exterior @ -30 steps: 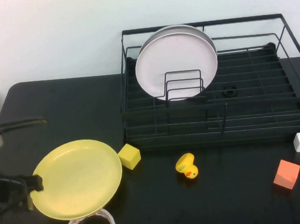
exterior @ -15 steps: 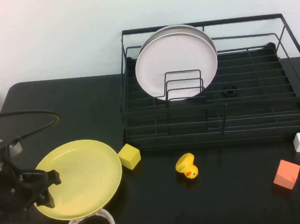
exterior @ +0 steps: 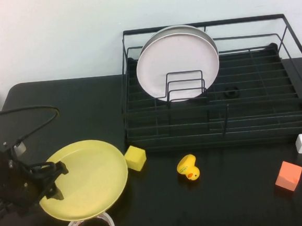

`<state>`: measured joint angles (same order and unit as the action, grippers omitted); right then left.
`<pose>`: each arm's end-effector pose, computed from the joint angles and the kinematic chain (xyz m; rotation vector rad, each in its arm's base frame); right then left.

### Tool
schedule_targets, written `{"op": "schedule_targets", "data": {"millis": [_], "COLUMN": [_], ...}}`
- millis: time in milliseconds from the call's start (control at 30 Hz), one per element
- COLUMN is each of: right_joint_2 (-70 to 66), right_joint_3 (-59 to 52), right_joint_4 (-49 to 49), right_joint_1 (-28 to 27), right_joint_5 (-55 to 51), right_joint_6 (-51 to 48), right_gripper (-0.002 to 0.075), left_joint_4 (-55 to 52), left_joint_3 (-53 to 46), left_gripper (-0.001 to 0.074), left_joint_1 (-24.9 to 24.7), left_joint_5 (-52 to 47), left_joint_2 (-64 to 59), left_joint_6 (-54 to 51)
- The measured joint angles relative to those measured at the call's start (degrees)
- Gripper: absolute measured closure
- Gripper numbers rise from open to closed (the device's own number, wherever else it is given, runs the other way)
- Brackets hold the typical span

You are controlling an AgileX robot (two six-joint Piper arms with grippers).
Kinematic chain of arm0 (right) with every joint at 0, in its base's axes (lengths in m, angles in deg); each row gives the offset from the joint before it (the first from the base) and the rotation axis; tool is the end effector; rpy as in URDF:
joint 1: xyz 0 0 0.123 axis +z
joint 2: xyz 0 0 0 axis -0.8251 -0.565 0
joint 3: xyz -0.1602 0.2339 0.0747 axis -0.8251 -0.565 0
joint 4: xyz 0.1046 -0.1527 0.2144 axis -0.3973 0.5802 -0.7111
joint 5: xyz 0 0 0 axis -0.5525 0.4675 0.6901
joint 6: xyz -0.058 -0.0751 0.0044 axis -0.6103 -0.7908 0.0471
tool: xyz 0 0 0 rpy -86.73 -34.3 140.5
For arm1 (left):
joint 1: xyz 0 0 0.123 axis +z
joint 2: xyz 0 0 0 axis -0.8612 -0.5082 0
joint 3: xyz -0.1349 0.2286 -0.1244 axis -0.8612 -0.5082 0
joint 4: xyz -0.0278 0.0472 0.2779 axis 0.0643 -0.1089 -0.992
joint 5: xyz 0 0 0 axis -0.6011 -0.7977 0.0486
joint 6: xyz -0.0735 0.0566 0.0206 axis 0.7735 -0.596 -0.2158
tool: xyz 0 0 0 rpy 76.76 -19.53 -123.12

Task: Place plate on rack
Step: Pick up the plate from the table

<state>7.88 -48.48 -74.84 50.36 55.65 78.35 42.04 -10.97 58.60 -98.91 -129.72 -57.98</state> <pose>0.0801 -0.0096 0.1756 0.0024 1.8375 -0.1620 0.3239 -0.0197 0.1380 -0.7259 2.7384 -0.3547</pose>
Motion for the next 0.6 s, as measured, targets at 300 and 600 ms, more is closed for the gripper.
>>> {"op": "schedule_targets", "data": {"millis": [300, 600], "right_joint_2": [0.00, 0.00], "right_joint_3": [0.00, 0.00], "right_joint_4": [0.00, 0.00], "right_joint_1": [0.00, 0.00], "right_joint_5": [0.00, 0.00], "right_joint_6": [0.00, 0.12], "right_gripper": [0.0728, 0.0728], "left_joint_4": [0.69, 4.24], "left_joint_3": [0.21, -0.01], "left_gripper": [0.0705, 0.0731], "left_joint_1": [0.10, 0.10], "left_joint_5": [2.38, 2.37], "left_joint_2": [-0.70, 5.66], "left_joint_6": [-4.61, -11.97]}}
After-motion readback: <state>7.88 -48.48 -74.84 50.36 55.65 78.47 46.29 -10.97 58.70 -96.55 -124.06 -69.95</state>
